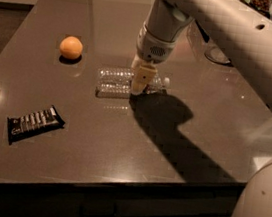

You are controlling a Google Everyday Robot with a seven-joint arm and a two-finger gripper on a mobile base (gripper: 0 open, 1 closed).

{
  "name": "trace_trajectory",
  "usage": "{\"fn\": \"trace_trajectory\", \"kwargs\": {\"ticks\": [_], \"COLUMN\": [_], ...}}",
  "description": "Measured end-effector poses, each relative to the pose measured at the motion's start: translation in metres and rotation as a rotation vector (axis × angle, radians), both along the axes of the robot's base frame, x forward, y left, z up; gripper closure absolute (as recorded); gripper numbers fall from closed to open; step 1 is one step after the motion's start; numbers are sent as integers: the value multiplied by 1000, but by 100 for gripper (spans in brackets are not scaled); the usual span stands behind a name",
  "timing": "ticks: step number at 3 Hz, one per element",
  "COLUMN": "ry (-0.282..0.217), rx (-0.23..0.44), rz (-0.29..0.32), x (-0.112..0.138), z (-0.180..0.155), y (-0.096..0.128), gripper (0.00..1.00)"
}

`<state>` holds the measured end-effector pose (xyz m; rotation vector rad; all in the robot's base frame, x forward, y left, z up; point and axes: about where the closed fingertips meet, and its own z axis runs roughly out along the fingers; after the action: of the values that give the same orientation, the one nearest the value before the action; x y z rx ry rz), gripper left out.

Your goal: Move water bottle near orange

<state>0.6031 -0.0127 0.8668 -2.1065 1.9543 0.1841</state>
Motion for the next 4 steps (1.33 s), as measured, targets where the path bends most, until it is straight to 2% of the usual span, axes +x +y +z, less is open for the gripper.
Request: {"fn": "trace_trajectory", "kwargs": {"ticks": [2, 3, 4], "ry": [-11, -9, 14], "rx": [-3, 2, 10], "rz": [-9, -15, -40], "x": [18, 31, 48], "z": [15, 24, 24], "y": [18, 37, 53], "gripper": [87, 100, 100]}}
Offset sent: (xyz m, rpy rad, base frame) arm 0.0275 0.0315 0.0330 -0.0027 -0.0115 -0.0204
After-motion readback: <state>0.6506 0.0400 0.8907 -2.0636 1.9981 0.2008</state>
